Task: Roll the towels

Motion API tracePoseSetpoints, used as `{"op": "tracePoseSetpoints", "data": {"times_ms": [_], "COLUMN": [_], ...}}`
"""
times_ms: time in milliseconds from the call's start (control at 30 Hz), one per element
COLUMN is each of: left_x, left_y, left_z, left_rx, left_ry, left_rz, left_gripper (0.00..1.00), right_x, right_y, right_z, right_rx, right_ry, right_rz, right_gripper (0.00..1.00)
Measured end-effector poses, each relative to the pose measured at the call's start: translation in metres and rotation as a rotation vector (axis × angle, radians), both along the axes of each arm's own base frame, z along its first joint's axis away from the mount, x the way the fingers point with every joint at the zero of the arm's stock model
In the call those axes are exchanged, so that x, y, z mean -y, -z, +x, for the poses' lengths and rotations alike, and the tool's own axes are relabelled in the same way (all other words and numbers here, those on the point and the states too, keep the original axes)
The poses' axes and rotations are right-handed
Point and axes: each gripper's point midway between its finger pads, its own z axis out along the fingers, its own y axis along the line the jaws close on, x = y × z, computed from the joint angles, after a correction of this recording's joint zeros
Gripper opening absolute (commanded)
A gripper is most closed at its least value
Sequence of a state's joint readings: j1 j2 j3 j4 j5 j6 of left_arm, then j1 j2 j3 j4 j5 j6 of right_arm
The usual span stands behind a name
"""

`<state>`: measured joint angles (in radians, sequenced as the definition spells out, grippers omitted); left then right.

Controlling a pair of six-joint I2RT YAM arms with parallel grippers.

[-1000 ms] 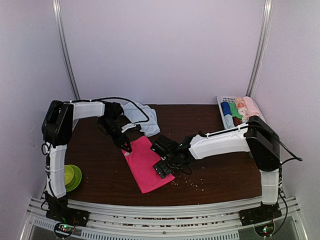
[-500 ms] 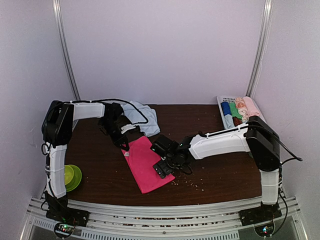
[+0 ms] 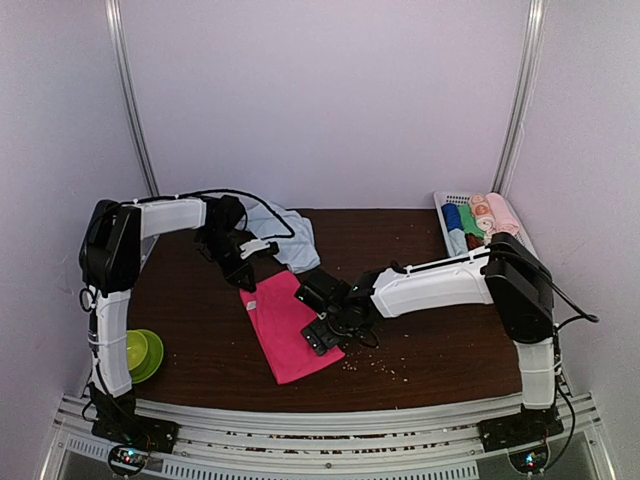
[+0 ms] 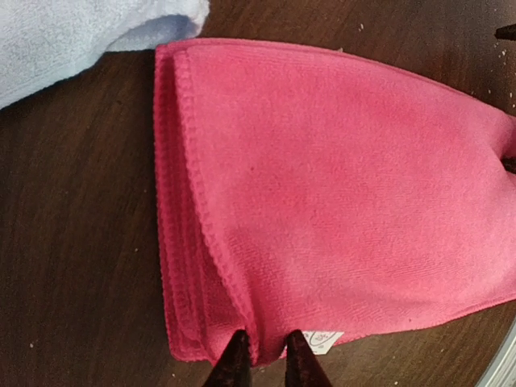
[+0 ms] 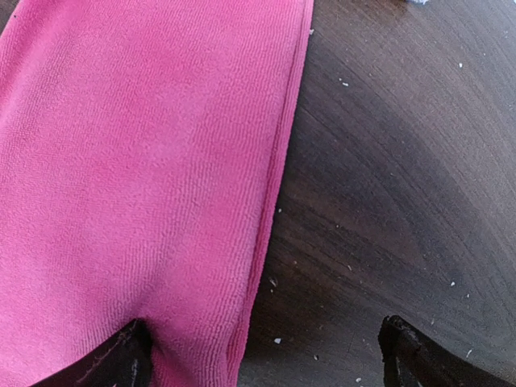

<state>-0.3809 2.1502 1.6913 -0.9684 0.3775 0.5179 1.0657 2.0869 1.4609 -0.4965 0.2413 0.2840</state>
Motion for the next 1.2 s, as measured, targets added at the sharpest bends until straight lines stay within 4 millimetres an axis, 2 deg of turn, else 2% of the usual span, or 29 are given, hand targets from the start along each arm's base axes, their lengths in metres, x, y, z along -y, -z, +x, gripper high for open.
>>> {"op": "tracePoseSetpoints", "data": {"times_ms": [100,133,300,500,733,1200], "left_x": [-0.002,-0.003,-0.009,-0.018,-0.019,-0.010], "left_y": [-0.009,-0.012,-0.020,-0.016,-0.004,0.003], "left_z": [0.004,0.006,0.017,0.016,-0.003,-0.001], "left_rx": [0.010,0.018,0.062,0.059,0.005,-0.018], "left_ry": [-0.001,-0.002,-0.014,-0.026,0.013,0.019], "left_rz": [0.019,0.025,0.073,0.120,0.107,0.071], "left_gripper": [0.25,0.32,0.50,0.52,0.52,0.48], "right_x": [-0.001,-0.002,-0.002,-0.002,-0.002,-0.002], "right_y": [0.000,0.000,0.000,-0.001,-0.001,-0.001], "right_z": [0.001,0.001,0.001,0.000,0.000,-0.001], "right_rx": [0.002,0.002,0.003,0.009,0.014,0.019], "right_ry": [0.000,-0.001,-0.001,0.000,-0.001,-0.001], "right_rz": [-0.004,-0.005,-0.008,-0.014,-0.016,-0.019], "right_gripper": [0.99,0.99,0.99,1.00,0.99,0.99]}}
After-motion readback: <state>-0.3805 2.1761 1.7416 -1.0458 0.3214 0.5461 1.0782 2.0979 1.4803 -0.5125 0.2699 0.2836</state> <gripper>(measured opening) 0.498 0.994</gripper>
